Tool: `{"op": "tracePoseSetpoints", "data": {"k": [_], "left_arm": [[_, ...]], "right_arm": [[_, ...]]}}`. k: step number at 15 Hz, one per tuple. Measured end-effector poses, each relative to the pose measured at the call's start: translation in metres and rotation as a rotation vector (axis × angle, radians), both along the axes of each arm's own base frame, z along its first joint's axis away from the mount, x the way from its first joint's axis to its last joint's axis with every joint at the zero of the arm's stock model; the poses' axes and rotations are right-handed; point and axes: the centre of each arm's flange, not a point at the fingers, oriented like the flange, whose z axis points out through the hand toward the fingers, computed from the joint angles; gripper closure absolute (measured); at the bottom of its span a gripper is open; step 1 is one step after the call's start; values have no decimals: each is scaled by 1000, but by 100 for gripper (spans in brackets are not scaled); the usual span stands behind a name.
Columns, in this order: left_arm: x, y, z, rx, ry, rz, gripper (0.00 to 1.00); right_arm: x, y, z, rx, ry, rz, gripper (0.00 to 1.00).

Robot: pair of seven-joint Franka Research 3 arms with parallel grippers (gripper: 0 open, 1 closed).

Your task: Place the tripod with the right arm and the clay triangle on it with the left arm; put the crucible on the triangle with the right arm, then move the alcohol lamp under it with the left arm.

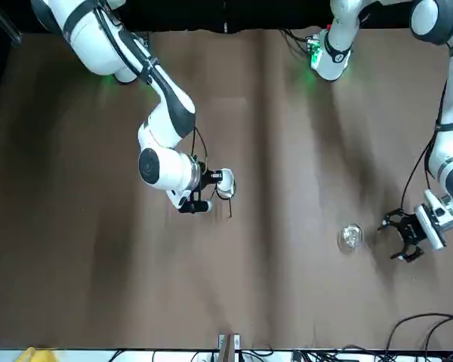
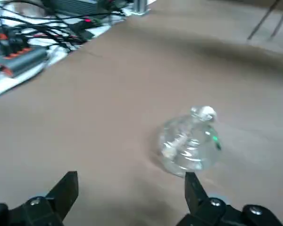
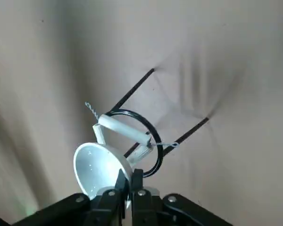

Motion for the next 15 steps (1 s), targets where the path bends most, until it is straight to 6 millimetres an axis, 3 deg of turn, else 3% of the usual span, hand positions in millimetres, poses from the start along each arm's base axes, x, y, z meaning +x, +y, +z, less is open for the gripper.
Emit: {"op": "tracePoseSetpoints", "data": {"k": [3,15], "left_arm": [[-15,-7,-44,-83,-12,-74,0],[-25,-41,-95,-228,-93,-160,0]], "right_arm": [[2,4,-5,-2,-34,-15,93],[-1,7,-9,-6,-34,-12,94]]}}
